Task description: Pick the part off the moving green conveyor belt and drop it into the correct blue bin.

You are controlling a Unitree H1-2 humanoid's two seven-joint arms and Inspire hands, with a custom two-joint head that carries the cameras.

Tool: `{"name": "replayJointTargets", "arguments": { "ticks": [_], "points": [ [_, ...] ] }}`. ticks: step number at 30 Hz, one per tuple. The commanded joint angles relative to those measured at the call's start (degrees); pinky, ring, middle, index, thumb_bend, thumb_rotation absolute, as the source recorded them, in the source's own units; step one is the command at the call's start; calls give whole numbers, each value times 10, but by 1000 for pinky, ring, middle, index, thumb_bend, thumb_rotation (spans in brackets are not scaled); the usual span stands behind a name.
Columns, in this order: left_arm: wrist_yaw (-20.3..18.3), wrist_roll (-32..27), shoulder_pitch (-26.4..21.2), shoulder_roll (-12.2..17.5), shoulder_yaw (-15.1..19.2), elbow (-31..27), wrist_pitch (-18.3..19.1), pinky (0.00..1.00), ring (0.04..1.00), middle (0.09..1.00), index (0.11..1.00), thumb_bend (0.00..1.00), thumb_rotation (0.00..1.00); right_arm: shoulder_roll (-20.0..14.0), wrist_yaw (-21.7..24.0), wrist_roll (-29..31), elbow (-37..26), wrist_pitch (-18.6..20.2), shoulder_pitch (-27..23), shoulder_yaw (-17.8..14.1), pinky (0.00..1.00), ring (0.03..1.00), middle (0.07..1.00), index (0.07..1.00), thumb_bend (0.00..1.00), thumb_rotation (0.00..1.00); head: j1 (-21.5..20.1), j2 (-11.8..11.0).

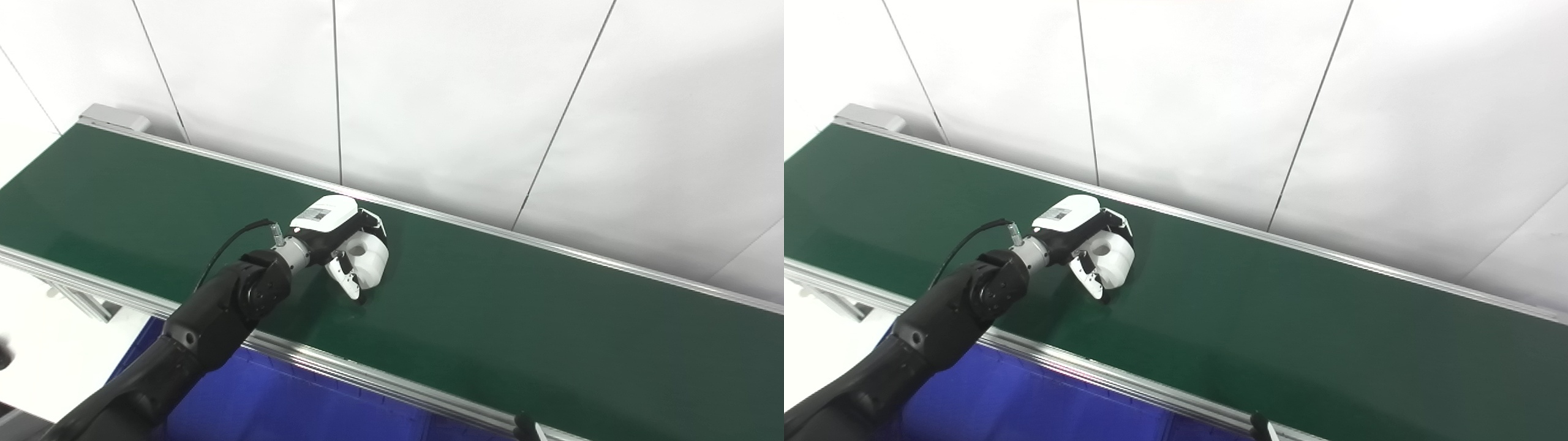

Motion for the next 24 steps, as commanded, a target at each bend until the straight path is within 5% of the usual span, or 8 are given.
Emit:
{"name": "replayJointTargets", "arguments": {
  "ticks": [1, 15, 20, 24],
  "points": [
    [9, -14, 2, 21, 19, -40, -7, 402, 408, 525, 502, 497, 0, 5, 4, -3, -25, -33, 9, -3, 883, 919, 939, 959, 687, 610, -10, 8],
    [13, -240, 190, 4, 184, -313, -48, 464, 458, 514, 479, 500, 0, 35, 55, -9, -79, -30, 43, -33, 868, 900, 921, 951, 719, 603, -154, 83],
    [9, -298, 261, -23, 197, -344, -61, 493, 480, 520, 455, 498, 0, 46, 72, -6, -90, -24, 49, -42, 870, 906, 928, 953, 726, 604, -184, 110],
    [5, -321, 310, -44, 185, -333, -118, 478, 475, 530, 448, 497, 0, 57, 84, -14, -103, -12, 50, -51, 869, 906, 931, 954, 727, 625, -203, 130]
  ]
}}
